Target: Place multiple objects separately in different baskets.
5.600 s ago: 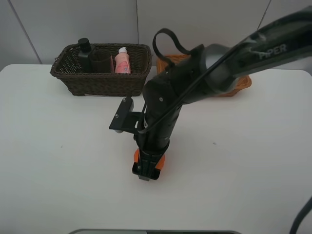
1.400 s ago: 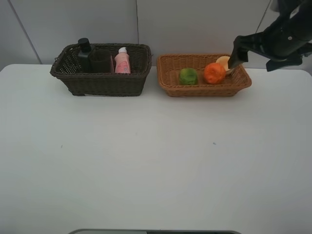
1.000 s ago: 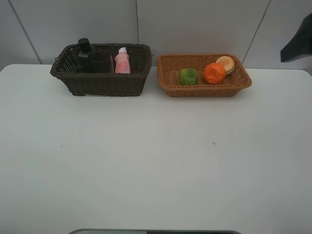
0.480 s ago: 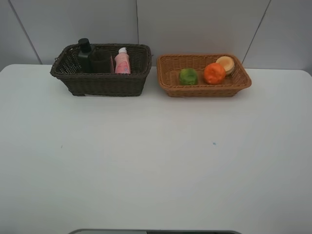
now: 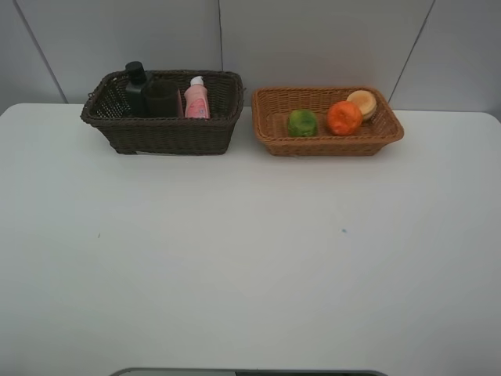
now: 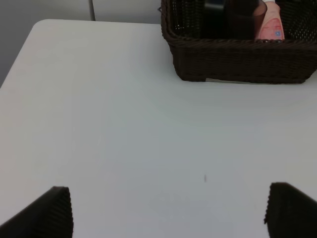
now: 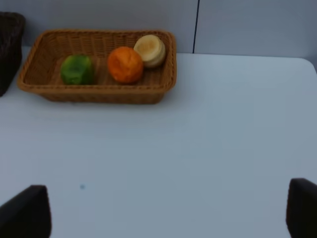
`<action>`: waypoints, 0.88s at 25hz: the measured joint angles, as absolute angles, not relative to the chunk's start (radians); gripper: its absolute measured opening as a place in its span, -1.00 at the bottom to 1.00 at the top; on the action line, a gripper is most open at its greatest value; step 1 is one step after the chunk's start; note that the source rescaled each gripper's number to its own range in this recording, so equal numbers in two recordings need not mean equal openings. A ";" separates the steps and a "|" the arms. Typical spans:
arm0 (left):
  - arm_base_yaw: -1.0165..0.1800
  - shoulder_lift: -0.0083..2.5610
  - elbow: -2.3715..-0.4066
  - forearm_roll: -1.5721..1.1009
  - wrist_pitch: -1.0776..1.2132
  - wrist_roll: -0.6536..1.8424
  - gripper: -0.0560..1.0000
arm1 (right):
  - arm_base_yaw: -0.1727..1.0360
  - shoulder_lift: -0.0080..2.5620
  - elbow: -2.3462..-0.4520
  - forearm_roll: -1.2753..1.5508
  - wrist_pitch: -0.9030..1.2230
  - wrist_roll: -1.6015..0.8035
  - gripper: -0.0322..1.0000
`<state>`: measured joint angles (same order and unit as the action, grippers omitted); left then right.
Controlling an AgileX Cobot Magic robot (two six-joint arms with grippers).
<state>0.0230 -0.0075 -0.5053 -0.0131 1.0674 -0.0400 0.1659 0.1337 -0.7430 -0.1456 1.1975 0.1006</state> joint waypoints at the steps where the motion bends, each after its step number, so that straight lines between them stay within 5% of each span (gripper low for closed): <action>1: 0.023 -0.008 -0.505 -0.013 1.067 -0.040 1.00 | 0.174 0.115 -0.722 -0.146 1.198 0.101 1.00; 9: 0.023 -0.008 -0.505 -0.013 1.067 -0.040 1.00 | 0.173 -0.001 -0.621 -0.146 1.189 0.101 1.00; 22: 0.023 -0.008 -0.505 -0.013 1.067 -0.040 1.00 | -0.018 -0.004 -0.610 -0.140 1.142 0.100 1.00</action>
<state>0.0230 -0.0075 -0.5053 -0.0131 1.0674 -0.0400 -0.0181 -0.0038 -0.6100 -0.1401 1.1416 0.0998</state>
